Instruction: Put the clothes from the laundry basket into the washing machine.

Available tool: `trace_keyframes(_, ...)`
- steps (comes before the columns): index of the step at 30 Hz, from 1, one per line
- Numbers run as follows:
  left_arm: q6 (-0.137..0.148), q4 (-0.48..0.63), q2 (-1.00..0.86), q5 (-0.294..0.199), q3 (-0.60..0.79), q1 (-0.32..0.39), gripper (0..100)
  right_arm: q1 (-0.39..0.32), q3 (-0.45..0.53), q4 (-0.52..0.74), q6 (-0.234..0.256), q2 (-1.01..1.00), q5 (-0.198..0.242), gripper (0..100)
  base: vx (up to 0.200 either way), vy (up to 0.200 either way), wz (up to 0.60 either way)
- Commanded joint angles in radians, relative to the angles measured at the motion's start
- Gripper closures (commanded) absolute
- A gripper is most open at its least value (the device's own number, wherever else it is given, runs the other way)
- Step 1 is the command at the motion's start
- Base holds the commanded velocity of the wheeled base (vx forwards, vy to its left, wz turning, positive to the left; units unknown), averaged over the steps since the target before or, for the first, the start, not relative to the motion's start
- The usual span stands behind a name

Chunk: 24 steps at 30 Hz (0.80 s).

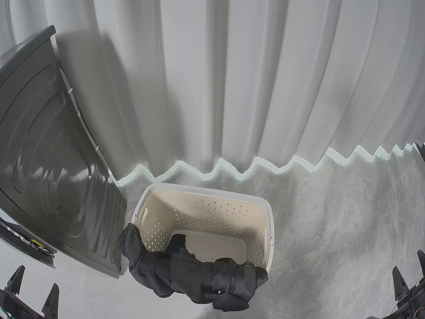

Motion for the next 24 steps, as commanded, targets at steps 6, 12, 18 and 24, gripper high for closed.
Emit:
trace_keyframes(6, 0.002, 0.000, -0.016, -0.001, 0.016, 0.000, 0, 0.001, 0.018, 0.001, 0.000, -0.017, 0.000, 0, 0.000, 0.000, 0.00)
trace_keyframes(12, 0.002, 0.000, -0.016, -0.001, 0.016, 0.000, 0, 0.001, 0.018, 0.001, 0.000, -0.017, 0.000, 0, 0.000, 0.000, 0.00)
trace_keyframes(18, 0.002, 0.000, -0.016, -0.001, 0.016, 0.000, 0, 0.001, 0.018, 0.001, 0.000, -0.017, 0.000, 0, 0.000, -0.133, 0.00)
trace_keyframes(24, 0.002, 0.000, -0.016, -0.001, 0.016, 0.000, 0, 0.001, 0.018, 0.001, 0.000, -0.017, 0.000, 0, 0.000, -0.100, 0.00)
